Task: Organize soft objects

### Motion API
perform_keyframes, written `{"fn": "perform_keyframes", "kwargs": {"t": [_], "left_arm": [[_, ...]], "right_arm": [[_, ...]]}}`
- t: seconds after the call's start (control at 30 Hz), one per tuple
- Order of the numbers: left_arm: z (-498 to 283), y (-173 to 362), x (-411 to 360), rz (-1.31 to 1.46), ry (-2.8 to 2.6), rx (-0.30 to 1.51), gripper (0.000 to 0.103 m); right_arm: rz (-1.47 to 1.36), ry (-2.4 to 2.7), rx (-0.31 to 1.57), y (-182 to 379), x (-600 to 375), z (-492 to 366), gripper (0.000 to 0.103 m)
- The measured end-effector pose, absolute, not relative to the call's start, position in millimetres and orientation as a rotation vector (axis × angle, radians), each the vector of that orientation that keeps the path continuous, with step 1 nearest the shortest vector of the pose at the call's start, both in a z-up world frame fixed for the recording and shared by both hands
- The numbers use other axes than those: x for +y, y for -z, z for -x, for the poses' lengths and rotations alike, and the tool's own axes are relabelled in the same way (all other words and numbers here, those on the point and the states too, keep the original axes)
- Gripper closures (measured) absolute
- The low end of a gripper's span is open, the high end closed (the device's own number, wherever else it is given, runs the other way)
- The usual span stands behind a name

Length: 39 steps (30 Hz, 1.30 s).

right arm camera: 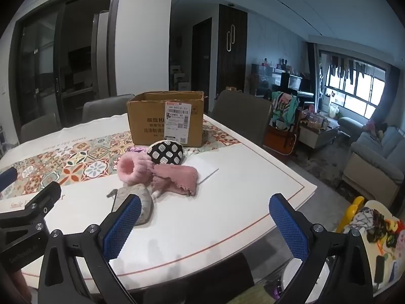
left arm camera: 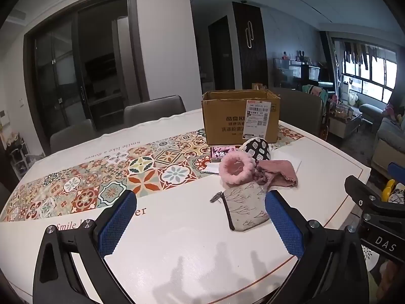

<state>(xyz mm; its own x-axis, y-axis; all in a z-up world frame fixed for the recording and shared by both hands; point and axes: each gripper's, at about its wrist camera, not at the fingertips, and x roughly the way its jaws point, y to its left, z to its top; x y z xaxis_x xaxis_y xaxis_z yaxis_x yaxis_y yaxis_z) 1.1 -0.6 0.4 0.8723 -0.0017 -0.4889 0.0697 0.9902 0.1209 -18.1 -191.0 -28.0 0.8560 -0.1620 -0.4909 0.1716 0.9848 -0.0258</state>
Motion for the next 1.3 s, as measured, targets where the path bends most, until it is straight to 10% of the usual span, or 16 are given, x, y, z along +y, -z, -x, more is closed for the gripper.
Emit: {"fn": "perform_keyframes", "kwargs": {"t": [1.3], "left_arm": [[19,0,3,-0.129,0.037,0.488,0.000]], "right_arm": [[-0.034,0.178,0.519,27,-194,32,0.000]]}}
